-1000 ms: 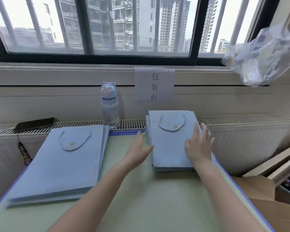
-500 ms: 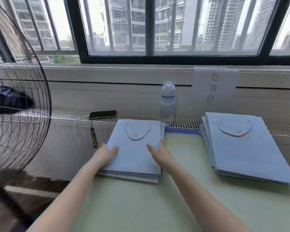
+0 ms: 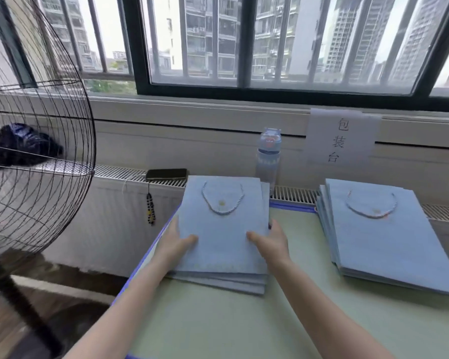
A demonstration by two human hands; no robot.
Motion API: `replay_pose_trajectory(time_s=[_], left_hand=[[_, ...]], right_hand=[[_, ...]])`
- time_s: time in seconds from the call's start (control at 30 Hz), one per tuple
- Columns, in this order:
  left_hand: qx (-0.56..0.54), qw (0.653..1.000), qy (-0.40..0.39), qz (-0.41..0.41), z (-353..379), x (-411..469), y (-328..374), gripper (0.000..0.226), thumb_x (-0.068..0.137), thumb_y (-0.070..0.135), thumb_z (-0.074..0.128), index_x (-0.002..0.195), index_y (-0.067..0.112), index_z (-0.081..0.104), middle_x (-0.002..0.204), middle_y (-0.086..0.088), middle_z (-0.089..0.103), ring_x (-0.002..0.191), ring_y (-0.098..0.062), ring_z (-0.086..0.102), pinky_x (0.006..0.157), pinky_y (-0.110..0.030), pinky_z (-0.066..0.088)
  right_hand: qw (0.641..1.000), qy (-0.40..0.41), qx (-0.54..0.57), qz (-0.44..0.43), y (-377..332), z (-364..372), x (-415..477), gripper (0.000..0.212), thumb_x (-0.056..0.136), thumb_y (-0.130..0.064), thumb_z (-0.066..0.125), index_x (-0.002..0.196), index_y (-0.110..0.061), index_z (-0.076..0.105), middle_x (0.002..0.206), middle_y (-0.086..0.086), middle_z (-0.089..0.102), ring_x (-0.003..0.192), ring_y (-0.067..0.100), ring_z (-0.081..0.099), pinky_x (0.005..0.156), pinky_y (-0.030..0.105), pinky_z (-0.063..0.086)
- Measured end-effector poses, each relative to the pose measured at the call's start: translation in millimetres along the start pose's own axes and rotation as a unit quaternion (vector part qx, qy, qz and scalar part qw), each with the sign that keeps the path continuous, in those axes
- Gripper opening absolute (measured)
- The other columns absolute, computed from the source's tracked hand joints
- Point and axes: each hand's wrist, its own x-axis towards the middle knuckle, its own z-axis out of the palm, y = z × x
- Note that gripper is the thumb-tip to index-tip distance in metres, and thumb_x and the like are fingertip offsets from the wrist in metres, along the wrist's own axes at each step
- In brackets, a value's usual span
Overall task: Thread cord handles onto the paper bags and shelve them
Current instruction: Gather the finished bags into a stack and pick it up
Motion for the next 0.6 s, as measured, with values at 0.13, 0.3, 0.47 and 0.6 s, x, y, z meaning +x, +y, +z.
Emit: replay_pose_trajectory(time_s=[0.13,0.3,0.47,0.6], left_hand=[[-0.050,0.994,0.033,0.087,14.6,-5.1,11.2,0.056,0.081,0.013,0.069,0.130,0.028,0.046,0.118,0.010,0.056,0.099,-0.005,0.056,0.079,-0.017,0.044],[-0.135,0.966,0.063,0.212,35.7,-8.1,62.7,0.069,0.065,0.026,0.071,0.122,0.031,0.034,0.119,0.006,0.052,0.085,0.016,0.057,0.072,-0.005,0.043],[-0.157,0.952,0.037,0.260,56.5,-8.9,76.1,0.096,0.063,0.043,0.070,0.135,0.049,0.006,0.131,0.011,0.045,0.112,0.005,0.054,0.089,-0.010,0.042],[-0.124,0.972,0.005,0.198,77.1,-16.5,32.5,0.090,0.062,0.051,0.070,0.138,0.029,0.027,0.132,0.008,0.053,0.119,-0.010,0.054,0.100,-0.039,0.046]], right_hand=[[0.992,0.028,-0.015,-0.123,-7.1,-24.5,-2.0,0.083,0.075,-0.018,0.074,0.146,-0.024,0.031,0.139,-0.002,0.044,0.125,0.021,0.047,0.104,0.045,0.041],[0.967,0.046,0.079,-0.239,-34.2,-69.4,-4.5,0.089,0.083,0.002,0.067,0.145,-0.036,0.014,0.131,-0.023,0.038,0.109,-0.003,0.056,0.088,0.012,0.045],[0.967,0.026,0.099,-0.233,-43.5,-100.4,-9.8,0.078,0.079,-0.021,0.074,0.142,-0.029,0.028,0.133,-0.006,0.053,0.112,0.006,0.058,0.089,0.023,0.049],[0.983,0.029,0.067,-0.170,-10.9,-98.0,-20.8,0.053,0.078,-0.023,0.076,0.119,-0.031,0.044,0.111,-0.015,0.059,0.105,0.008,0.059,0.082,0.023,0.048]])
